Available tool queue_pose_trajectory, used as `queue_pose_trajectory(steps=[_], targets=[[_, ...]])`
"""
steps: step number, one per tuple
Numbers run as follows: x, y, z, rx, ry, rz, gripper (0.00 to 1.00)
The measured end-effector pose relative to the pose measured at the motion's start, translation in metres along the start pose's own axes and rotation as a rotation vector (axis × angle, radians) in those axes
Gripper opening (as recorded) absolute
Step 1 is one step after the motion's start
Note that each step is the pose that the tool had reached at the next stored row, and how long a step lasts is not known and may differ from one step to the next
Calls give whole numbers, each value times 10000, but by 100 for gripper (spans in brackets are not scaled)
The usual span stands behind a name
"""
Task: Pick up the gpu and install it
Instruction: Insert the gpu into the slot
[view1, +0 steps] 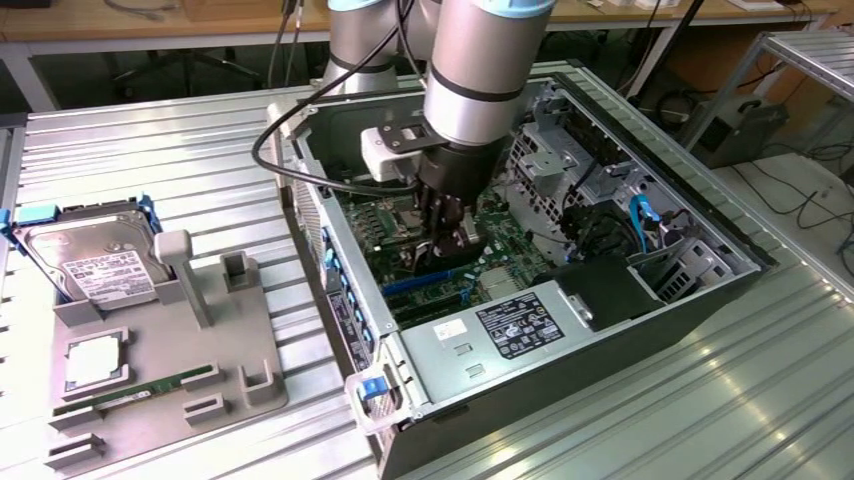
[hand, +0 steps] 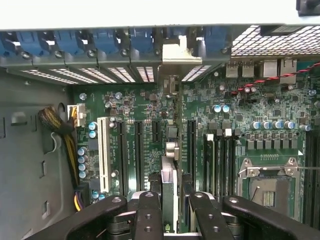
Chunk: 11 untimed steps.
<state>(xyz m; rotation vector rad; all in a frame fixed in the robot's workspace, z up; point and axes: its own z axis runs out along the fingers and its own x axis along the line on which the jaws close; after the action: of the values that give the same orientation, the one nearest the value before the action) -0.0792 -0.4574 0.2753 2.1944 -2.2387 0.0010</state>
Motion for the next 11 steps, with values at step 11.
queue_pose_trajectory(steps=[11], targets=[[0, 16, 59, 1, 0, -3, 26]])
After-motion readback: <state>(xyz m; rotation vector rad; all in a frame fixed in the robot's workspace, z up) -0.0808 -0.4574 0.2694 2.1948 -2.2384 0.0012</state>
